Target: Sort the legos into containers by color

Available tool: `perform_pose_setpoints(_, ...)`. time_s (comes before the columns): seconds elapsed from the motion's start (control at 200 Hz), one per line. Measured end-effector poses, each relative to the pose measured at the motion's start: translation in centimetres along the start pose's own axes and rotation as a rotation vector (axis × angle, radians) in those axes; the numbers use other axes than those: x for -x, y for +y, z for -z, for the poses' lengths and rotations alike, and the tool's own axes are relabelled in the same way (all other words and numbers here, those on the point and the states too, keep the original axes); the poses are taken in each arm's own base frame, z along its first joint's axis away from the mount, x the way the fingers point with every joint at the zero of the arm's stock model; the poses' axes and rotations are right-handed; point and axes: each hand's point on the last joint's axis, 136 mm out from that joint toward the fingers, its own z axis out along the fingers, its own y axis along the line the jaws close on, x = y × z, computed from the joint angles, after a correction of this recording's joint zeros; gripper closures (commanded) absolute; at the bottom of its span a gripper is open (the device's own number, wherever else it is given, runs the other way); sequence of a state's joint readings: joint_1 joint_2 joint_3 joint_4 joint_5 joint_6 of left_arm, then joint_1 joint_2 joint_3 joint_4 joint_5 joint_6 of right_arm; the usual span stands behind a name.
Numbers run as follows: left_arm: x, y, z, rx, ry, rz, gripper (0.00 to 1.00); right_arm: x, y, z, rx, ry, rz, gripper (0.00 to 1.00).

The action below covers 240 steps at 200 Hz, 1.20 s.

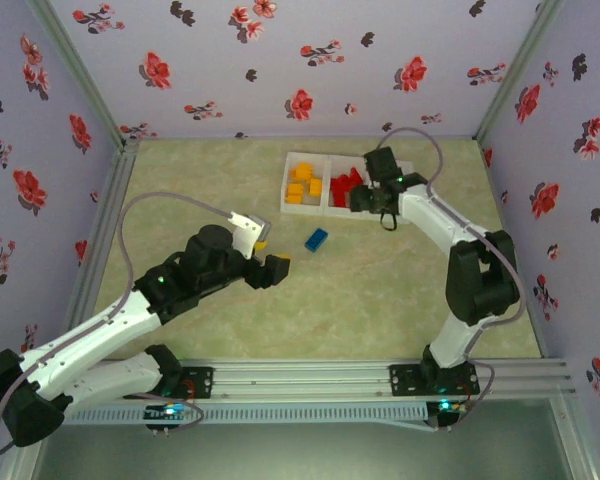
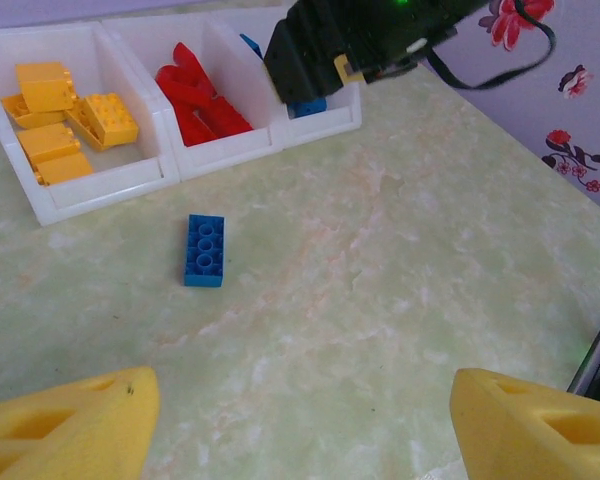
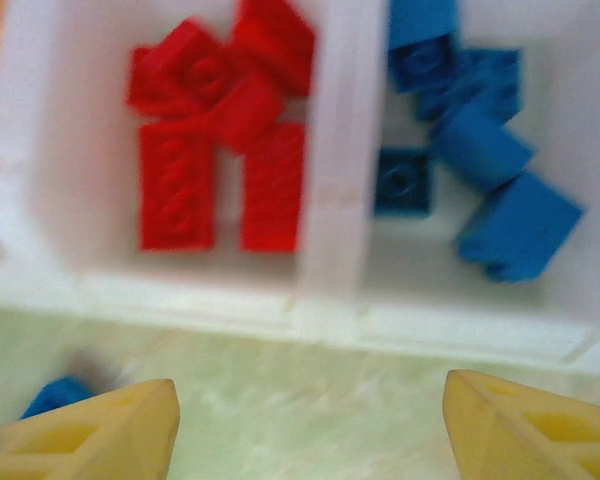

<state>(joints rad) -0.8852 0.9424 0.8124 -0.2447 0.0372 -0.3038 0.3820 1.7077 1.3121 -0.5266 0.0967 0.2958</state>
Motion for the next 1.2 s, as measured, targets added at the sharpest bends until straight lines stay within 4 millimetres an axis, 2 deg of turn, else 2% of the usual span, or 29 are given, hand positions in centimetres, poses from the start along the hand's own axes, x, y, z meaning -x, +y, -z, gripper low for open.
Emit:
perform_pose_setpoints(0.11,-0.1,-0.1,0.0,-0.002,0.003,-0.001,0.23,-2.0,2.9,0.3,0.051,-0.008,-0.005,0.28)
perform_pose_setpoints(0.25,-0.1,-0.4,0.1,-0.011,0.003,-0.005,0.23,-4.3,5.9,-0.5,0.101,-0.007,-0.041,0.28)
perform_pose_setpoints(0.44,0.3,-0.8,0.7,-0.025,-0.018,-0.010,0.23,-5.7,9.2,-2.4,0.149,-0.002,-0.087,0.28)
perform_pose_setpoints(0.58,0.7,-1.0,1.3,-0.031,-0.038,-0.011,0.23,-7.5,10.3,-4.5,0.140,0.042,-0.088,0.28)
perform_pose_setpoints(0.77,1.1,-1.1,1.8,-0.037,-0.057,-0.012,0.23,-9.1,10.8,-6.1,0.120,0.083,-0.081,0.29)
perform_pose_setpoints(0.9,1.2,-1.1,1.9,-0.037,-0.059,-0.012,0.23,-9.2,11.3,-6.8,0.124,0.089,-0.076,0.29)
perform_pose_setpoints(1.2,1.1,-1.1,1.9,-0.037,-0.058,-0.012,0.23,-8.1,14.1,-7.7,0.173,0.079,-0.030,0.31)
